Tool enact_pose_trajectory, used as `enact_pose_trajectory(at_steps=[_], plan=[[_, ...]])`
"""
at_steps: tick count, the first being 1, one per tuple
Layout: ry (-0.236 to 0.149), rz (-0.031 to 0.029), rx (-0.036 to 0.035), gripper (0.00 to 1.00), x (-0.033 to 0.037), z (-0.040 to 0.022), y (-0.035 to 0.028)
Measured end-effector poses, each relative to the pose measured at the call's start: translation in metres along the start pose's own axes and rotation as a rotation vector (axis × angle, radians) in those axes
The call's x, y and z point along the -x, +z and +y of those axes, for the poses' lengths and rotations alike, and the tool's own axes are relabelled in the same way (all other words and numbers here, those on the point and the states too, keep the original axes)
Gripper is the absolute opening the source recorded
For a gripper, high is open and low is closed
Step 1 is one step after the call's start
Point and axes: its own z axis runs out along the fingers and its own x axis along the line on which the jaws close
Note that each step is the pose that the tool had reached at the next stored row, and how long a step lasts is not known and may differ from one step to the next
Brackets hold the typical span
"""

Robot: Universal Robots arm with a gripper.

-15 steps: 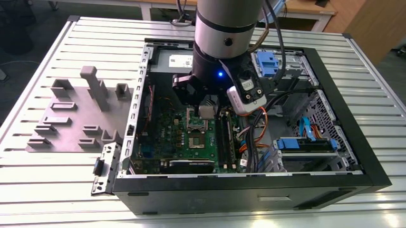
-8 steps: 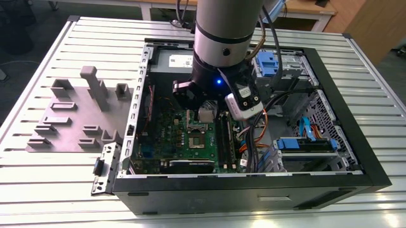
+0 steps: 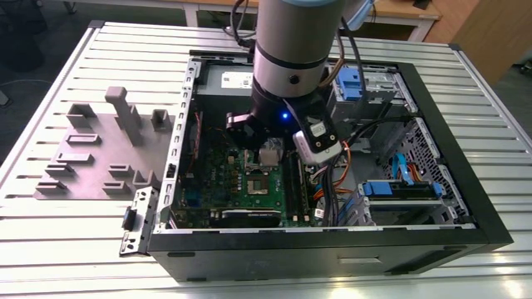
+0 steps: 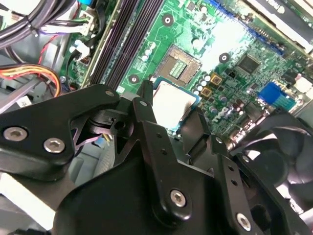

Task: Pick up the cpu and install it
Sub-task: 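Place the cpu into insertion slot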

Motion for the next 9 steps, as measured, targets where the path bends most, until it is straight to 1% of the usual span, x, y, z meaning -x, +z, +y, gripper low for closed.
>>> enact_pose_trajectory(at_steps=[3, 9], plan=[[0.0, 0.0, 0.0004, 0.47, -0.0004, -0.0026, 0.0044], [0.0, 0.0016, 0.0003, 0.47, -0.0034, -0.0033, 0.0151]])
